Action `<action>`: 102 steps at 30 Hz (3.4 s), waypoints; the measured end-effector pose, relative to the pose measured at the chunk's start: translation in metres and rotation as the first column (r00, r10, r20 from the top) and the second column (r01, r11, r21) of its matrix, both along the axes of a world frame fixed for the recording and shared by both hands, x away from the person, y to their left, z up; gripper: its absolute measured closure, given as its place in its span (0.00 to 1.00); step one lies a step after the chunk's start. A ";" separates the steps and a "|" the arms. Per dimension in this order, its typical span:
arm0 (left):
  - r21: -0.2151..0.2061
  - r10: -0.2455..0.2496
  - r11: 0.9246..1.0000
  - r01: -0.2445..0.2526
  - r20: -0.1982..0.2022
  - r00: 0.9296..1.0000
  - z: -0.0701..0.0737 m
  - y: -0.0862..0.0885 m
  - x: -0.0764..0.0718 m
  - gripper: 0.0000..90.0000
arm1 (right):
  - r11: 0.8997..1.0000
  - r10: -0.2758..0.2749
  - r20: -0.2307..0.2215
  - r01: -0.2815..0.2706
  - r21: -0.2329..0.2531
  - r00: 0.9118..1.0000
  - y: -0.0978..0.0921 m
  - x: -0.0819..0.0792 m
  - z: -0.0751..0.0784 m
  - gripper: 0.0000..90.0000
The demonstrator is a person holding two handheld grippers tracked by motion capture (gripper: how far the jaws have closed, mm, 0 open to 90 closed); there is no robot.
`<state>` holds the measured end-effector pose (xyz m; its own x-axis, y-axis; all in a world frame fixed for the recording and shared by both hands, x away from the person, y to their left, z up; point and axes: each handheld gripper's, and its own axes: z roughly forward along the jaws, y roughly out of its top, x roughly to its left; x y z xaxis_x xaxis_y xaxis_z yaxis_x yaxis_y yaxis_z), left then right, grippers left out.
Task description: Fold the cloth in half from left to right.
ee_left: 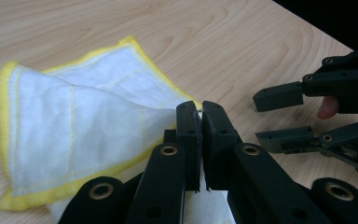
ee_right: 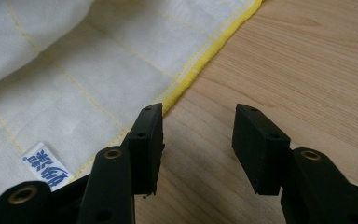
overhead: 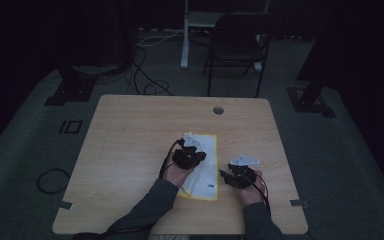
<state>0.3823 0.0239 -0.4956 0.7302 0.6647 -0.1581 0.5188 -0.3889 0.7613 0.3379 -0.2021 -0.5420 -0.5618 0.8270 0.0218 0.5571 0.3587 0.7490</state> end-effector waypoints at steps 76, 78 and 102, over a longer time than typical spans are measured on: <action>0.064 -0.001 0.998 0.001 0.001 1.000 -0.044 0.085 -0.080 0.94 | 0.992 0.122 0.096 -0.120 -0.030 0.988 0.050 0.028 0.021 0.60; 0.066 -0.003 0.998 0.003 0.000 1.000 -0.045 0.085 -0.079 0.94 | 0.990 0.139 0.102 -0.135 -0.039 0.985 0.056 0.031 0.021 0.61; 0.050 0.009 0.999 -0.008 -0.018 1.000 -0.048 0.083 -0.078 0.95 | 0.973 0.191 0.113 -0.174 -0.149 0.975 0.098 0.067 0.021 0.94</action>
